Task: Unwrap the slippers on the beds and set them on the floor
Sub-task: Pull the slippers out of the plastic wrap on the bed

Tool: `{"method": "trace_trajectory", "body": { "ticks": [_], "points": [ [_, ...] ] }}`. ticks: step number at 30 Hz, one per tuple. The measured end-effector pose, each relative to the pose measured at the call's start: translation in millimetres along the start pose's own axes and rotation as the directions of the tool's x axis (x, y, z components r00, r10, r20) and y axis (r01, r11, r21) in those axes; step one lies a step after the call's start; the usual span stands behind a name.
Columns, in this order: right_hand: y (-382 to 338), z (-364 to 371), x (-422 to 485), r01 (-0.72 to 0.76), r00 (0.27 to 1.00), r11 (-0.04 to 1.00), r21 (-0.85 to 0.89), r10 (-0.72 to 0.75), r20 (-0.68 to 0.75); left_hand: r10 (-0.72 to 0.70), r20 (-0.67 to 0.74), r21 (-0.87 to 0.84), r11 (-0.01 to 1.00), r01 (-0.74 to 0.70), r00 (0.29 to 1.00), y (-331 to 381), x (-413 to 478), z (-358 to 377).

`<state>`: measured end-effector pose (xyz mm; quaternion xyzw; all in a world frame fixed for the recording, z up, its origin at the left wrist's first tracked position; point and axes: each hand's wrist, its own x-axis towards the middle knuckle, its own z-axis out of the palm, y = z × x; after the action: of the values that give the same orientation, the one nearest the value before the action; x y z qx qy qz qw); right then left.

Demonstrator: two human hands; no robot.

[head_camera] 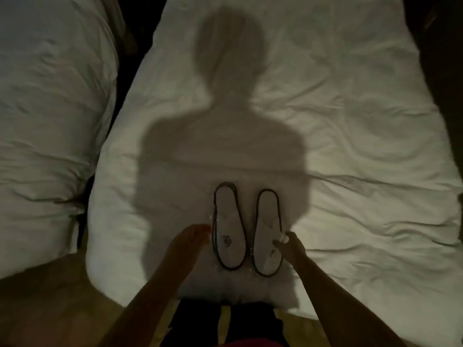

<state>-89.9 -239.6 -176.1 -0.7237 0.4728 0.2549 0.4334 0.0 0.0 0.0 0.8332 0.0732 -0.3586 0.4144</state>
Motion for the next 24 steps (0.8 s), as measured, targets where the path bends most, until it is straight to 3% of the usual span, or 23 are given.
{"method": "trace_trajectory", "body": {
  "ticks": [1, 4, 8, 14, 21, 22, 24],
  "points": [
    [2, 5, 7, -0.025, 0.999, 1.000, -0.017, 0.025, 0.037, -0.033, -0.011, -0.042, 0.999, 0.033, 0.999, -7, 0, 4],
    [5, 22, 25, -0.136, 0.987, 0.979, 0.152, 0.121, 0.104, -0.126, -0.029, -0.147, 0.982, 0.121, 0.992, -24, -4, 13],
    [8, 41, 30, -0.183, 0.978, 0.976, 0.117, 0.169, 0.118, -0.208, -0.017, -0.192, 0.961, 0.201, 0.978, -32, -3, 19],
    [-6, 29, -20, -0.125, 0.962, 0.886, 0.446, -0.001, 0.271, -0.094, -0.042, -0.261, 0.962, 0.080, 0.995, -18, 5, 24],
    [-25, 5, -114, 0.048, 0.844, 0.886, 0.461, -0.283, 0.456, -0.025, 0.189, -0.275, 0.958, 0.078, 0.982, 4, 14, 41],
    [-30, 0, -119, 0.072, 0.829, 0.860, 0.505, -0.333, 0.449, -0.013, 0.181, -0.288, 0.955, 0.066, 0.983, 3, 13, 39],
    [-41, -14, -122, 0.089, 0.889, 0.756, 0.648, -0.354, 0.291, 0.013, 0.167, -0.331, 0.943, 0.043, 0.986, 0, 12, 33]
  ]
}}
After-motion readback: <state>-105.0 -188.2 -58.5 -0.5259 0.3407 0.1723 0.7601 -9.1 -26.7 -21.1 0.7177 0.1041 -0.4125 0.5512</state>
